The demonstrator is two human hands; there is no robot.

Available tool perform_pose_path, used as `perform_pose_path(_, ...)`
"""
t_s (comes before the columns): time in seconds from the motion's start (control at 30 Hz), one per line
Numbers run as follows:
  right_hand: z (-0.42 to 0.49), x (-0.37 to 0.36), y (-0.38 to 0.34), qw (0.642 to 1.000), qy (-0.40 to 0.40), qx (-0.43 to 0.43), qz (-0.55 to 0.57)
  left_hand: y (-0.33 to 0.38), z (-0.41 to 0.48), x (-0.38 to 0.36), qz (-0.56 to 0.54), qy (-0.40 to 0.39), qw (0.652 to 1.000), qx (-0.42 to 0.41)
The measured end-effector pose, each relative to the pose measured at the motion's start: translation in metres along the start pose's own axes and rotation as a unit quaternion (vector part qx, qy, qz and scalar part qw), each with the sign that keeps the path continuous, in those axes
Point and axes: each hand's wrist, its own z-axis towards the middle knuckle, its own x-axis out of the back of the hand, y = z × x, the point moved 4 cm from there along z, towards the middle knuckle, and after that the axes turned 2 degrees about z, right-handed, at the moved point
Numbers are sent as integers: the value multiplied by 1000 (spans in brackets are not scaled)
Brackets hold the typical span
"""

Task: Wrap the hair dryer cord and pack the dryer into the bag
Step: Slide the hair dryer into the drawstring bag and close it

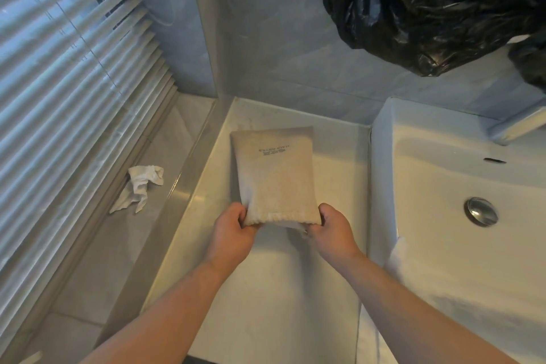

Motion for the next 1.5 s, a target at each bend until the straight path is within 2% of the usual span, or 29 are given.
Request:
perform_pose_path(0.27, 2, 5, -22, 999, 38, 23, 26, 16, 16, 4, 19, 2, 1000, 0)
perform_pose_path(0.43, 12, 13, -22, 998, 69, 9, 7, 23, 27, 13, 16, 20, 1000, 5)
perform_pose_path(0.63, 16, 19, -22, 999, 40, 4, -23, 7, 31, 20, 49, -14, 998, -29)
perform_pose_path(0.7, 13, 16, -15, 997, -3, 4, -79, -5, 27, 19, 71, -45, 996, -36)
perform_pose_path(0.77, 6, 12, -2, 986, -85, -12, -143, -20, 18, 17, 108, -130, 985, -28)
perform_pose_path(0.83, 0, 11, 9, 969, -167, -52, -177, -34, 6, 13, 77, -246, 965, 48)
perform_pose_path(0.87, -1, 12, 10, 962, -195, -74, -174, -37, 3, 14, 34, -272, 954, 118)
perform_pose_path(0.9, -2, 14, 8, 963, -200, -93, -153, -42, 6, 16, -5, -257, 949, 182)
perform_pose_path(0.93, 1, 17, 4, 972, -173, -106, -116, -46, 11, 17, -36, -216, 949, 228)
perform_pose_path(1.0, 9, 24, -3, 990, -63, -116, -51, -50, 22, 17, -32, -155, 954, 255)
perform_pose_path(1.07, 16, 20, -7, 990, -18, -137, -22, -47, 27, 6, -37, -180, 949, 256)
perform_pose_path(1.13, 21, 6, -11, 982, -63, -177, -8, -43, 26, -11, -123, -216, 921, 299)
perform_pose_path(1.2, 25, -6, -14, 972, -98, -216, 3, -42, 26, -21, -185, -219, 903, 319)
perform_pose_path(1.33, 30, -19, -16, 972, -105, -210, 31, -36, 27, -33, -242, -182, 900, 314)
perform_pose_path(1.4, 32, -27, -8, 960, -108, -230, 116, -40, 29, -36, -252, -158, 903, 312)
perform_pose_path(1.5, 34, -23, -2, 936, -95, -253, 227, -37, 34, -31, -235, -114, 924, 279)
